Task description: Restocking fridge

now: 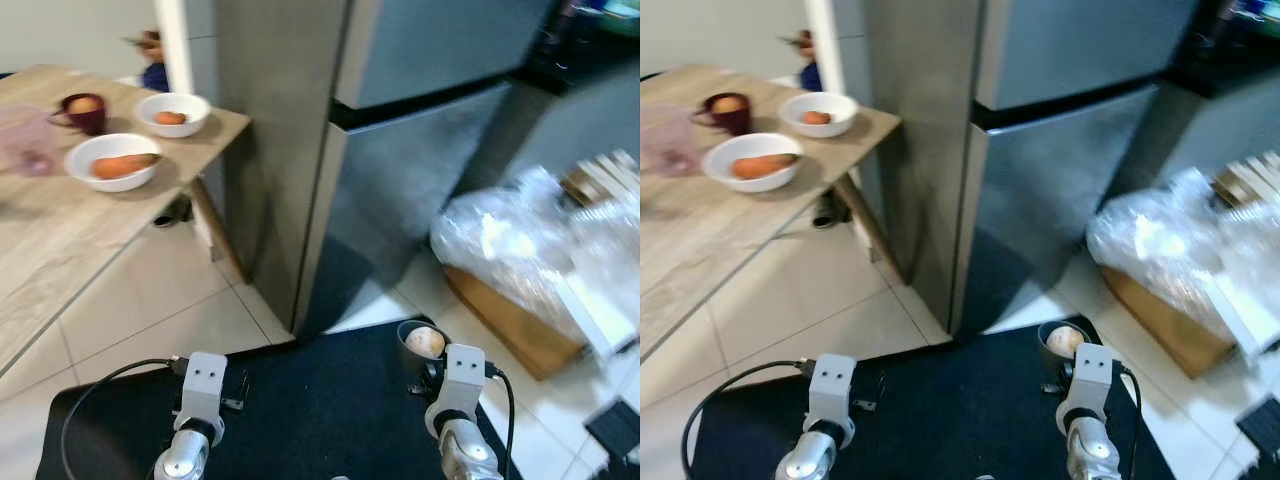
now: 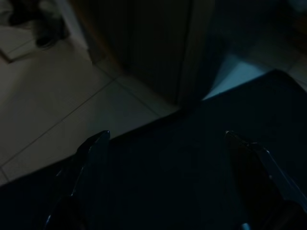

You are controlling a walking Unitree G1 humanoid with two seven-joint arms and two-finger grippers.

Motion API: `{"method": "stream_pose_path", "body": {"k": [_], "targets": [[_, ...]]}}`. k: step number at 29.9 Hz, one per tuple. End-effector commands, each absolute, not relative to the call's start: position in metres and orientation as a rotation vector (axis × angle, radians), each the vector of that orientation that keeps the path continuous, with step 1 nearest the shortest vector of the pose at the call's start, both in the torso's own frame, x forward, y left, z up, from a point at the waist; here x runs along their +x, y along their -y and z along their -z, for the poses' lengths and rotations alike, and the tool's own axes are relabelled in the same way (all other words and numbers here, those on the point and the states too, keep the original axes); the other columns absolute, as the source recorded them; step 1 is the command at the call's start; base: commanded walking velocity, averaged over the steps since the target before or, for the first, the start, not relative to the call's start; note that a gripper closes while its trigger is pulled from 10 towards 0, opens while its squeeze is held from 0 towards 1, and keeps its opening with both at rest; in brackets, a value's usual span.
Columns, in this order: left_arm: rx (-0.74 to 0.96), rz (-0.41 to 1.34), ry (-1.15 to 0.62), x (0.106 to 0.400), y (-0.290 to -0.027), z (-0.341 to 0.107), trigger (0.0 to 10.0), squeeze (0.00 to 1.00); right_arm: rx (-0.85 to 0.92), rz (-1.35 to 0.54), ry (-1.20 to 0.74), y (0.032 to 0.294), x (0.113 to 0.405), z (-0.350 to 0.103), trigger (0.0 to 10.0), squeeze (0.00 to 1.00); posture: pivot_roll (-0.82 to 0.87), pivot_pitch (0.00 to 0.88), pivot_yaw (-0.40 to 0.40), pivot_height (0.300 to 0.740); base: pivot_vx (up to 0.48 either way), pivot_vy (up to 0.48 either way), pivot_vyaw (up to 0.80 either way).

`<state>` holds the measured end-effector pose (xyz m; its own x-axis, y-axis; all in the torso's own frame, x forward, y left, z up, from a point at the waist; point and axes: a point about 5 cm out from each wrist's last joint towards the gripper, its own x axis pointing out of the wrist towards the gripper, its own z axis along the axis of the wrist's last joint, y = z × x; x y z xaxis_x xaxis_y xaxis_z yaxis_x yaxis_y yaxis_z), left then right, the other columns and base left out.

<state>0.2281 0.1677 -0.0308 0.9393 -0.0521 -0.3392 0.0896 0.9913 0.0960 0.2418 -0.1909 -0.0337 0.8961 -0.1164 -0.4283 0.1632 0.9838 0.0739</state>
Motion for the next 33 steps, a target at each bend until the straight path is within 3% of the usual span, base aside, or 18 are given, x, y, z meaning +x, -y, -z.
{"method": "stream_pose_path", "body": {"k": [1, 17, 33], "targets": [[0.117, 0.080, -0.361, 0.225, -0.166, 0.034, 10.0, 0.00, 0.101, 0.167, -0.425, 0.199, 0.242, 0.032, 10.0, 0.00, -0.07, 0.086, -0.045, 0.736, 0.000, 0.000, -0.80], [0.118, 0.070, -0.380, 0.223, -0.168, 0.036, 10.0, 0.00, 0.133, 0.136, -0.451, 0.193, 0.243, 0.034, 10.0, 0.00, -0.07, 0.081, -0.044, 0.736, 0.000, 0.000, -0.78], [0.079, 0.056, -0.420, 0.221, -0.167, 0.041, 10.0, 0.00, 0.121, -0.059, -0.498, 0.171, 0.243, 0.038, 10.0, 0.00, -0.07, 0.085, -0.047, 0.736, 0.069, 0.000, 0.00]]}}
